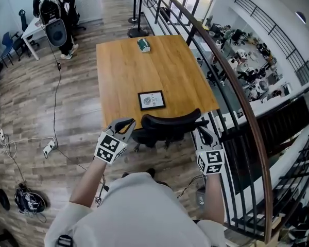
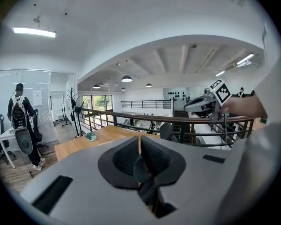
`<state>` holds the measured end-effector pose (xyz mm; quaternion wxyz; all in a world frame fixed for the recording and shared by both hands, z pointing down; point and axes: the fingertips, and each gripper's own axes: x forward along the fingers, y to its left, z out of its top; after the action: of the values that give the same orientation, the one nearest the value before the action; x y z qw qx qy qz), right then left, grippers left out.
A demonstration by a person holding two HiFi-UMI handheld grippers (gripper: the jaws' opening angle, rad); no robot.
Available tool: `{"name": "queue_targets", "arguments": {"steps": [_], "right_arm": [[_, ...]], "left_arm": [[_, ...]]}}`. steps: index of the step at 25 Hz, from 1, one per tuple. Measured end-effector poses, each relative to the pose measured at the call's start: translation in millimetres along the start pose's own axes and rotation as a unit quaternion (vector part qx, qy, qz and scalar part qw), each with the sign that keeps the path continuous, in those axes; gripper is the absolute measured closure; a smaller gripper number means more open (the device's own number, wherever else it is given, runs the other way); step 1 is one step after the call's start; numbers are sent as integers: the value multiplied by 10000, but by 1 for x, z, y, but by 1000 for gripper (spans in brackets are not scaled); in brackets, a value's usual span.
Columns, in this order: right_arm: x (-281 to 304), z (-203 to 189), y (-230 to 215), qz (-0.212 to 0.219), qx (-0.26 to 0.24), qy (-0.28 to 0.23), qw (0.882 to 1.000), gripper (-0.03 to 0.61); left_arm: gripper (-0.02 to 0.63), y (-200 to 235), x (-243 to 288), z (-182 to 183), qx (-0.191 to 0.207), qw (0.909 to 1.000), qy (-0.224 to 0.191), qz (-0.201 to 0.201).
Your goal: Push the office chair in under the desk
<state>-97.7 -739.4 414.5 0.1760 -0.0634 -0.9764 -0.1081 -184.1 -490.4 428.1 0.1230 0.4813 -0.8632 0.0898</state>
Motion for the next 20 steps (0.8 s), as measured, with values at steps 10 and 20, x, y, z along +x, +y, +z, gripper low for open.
{"name": "queue_targets", "arguments": {"steps": [10,20], "right_arm": [[-7,13,15,-177,158,-220,9995,577],[-10,14,18,-192,128,-194,9995,577]], "left_arm": [[620,3,-17,16,-63,9995,-295,-68],[620,0,-13,11,-120,9995,-248,-182]]}}
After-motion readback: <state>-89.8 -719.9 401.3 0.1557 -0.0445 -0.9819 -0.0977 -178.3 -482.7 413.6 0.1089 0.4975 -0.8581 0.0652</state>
